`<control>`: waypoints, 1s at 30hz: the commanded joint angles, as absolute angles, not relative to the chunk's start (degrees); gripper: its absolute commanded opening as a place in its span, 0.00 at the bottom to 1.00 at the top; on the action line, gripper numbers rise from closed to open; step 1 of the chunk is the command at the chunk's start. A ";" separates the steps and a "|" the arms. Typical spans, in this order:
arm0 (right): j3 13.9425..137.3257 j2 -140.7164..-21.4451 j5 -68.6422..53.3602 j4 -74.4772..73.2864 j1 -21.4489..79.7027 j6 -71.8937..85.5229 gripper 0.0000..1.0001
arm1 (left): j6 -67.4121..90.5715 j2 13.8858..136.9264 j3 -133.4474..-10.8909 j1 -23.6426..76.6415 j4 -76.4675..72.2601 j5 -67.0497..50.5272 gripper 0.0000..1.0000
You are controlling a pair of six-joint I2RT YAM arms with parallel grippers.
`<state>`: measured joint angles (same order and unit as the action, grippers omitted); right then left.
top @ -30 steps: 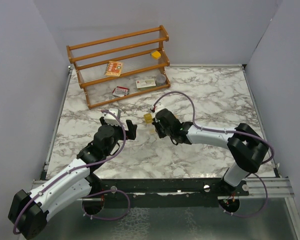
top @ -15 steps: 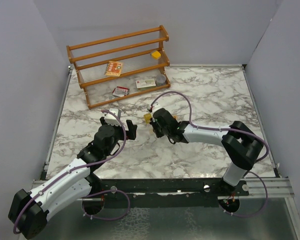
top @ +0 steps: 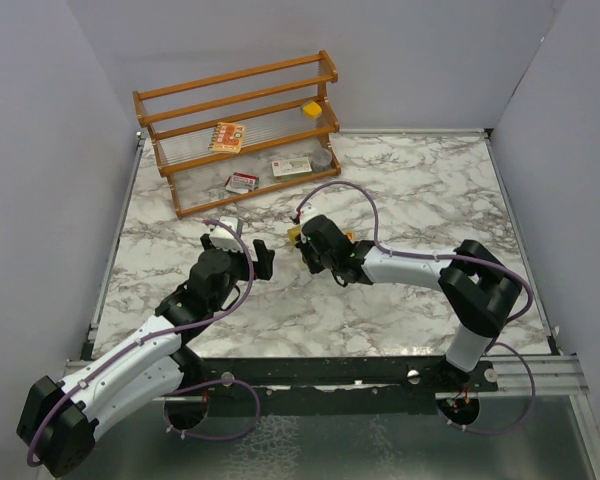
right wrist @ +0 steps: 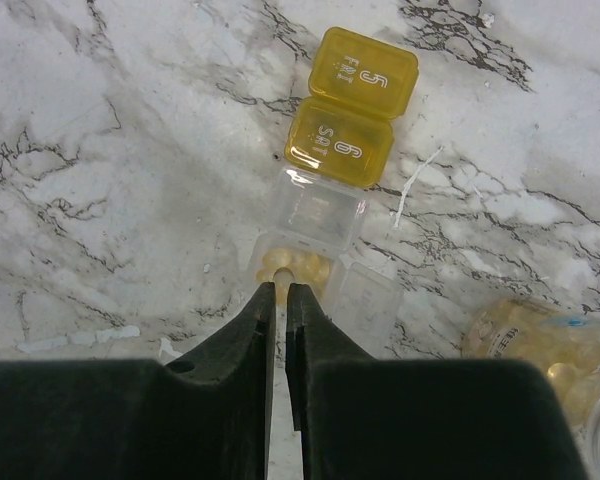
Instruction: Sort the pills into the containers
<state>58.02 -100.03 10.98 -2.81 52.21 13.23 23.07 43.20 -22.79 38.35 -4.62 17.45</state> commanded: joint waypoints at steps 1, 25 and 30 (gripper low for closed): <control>59.48 -100.35 10.55 -2.07 52.91 12.76 0.11 | 23.55 43.10 -23.29 38.23 -5.35 17.84 0.99; 64.26 -92.44 20.43 -7.38 53.26 10.17 0.19 | 25.05 41.92 -23.67 38.31 -3.31 23.53 0.99; 61.08 -83.76 27.91 -6.08 52.13 10.17 0.19 | 26.94 41.34 -25.47 38.25 0.05 27.26 0.99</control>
<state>61.98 -91.59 19.42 -6.87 52.82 10.83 24.77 42.22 -22.81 38.35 -3.07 22.04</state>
